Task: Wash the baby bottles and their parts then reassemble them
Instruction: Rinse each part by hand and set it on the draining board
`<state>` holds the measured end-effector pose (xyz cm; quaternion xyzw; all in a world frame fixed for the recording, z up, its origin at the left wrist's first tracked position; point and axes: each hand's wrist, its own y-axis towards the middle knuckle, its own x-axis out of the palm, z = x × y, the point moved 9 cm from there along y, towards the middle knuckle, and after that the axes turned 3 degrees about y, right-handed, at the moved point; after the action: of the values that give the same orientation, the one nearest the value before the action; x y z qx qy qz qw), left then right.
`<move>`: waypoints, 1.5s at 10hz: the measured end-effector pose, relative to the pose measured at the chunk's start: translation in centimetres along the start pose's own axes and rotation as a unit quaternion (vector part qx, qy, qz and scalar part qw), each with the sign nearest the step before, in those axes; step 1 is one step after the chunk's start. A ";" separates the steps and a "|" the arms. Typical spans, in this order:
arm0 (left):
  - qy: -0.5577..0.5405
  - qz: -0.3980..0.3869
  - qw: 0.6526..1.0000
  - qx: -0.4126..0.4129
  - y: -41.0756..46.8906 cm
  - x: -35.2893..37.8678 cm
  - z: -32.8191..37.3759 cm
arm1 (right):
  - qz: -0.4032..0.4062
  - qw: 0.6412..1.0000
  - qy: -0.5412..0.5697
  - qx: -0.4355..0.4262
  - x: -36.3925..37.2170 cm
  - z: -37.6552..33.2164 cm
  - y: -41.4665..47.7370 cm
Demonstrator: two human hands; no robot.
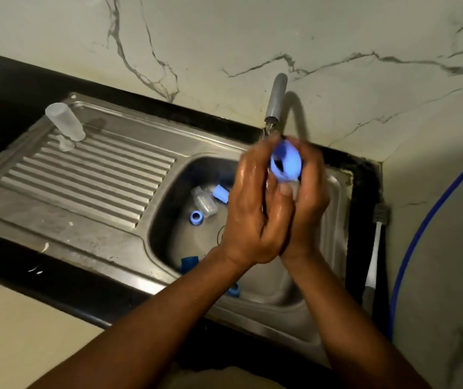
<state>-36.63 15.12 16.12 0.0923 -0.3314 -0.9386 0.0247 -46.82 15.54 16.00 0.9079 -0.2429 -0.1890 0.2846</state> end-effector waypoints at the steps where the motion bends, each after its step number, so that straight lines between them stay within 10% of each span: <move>1: 0.064 -0.216 0.870 -0.439 -8.8 3.4 -14.0 | -0.268 0.861 -0.081 0.425 5.6 13.5 -11.1; 2: 0.068 -0.329 0.682 -0.649 -17.0 3.1 -18.0 | -0.353 0.714 -0.144 0.587 6.1 19.5 -19.4; 3: 0.096 -0.170 0.792 -0.579 -12.1 1.4 -16.0 | -0.301 0.783 -0.184 0.512 5.9 18.1 -14.3; 4: 0.047 -0.052 0.926 -0.371 -3.6 0.3 -9.0 | -0.176 0.927 -0.023 0.329 4.7 9.3 -4.0; 5: -0.001 -0.013 0.998 -0.056 1.4 -1.5 0.0 | -0.034 0.999 0.031 0.011 0.9 -2.2 1.4; 6: 0.057 -0.075 0.991 -0.095 -1.7 -0.8 -5.0 | -0.035 0.993 -0.021 0.110 3.1 5.1 -3.1; 7: 0.096 -0.275 0.749 -0.595 -13.3 -0.5 -17.8 | -0.367 0.752 -0.125 0.533 8.8 16.4 -16.4; 8: 0.095 -0.271 0.690 -0.664 -16.8 -2.6 -21.3 | -0.463 0.723 -0.260 0.442 10.1 18.1 -18.5; 11: -0.175 0.015 0.758 -0.628 -7.3 -13.9 -23.9 | -0.258 0.937 -0.058 0.230 21.3 7.5 -9.2; 13: -0.125 0.112 0.776 -0.608 -2.2 -28.0 -29.1 | -0.298 0.938 -0.046 0.171 38.1 3.3 -7.8; 15: 0.148 0.162 0.824 -0.523 1.7 -41.7 -33.5 | -0.337 0.913 -0.074 0.217 52.0 1.1 -8.8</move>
<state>10.67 -2.38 -1.80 0.1485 0.2063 -0.9287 0.2700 -2.22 -7.11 -0.84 0.9588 0.0220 -0.2825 -0.0187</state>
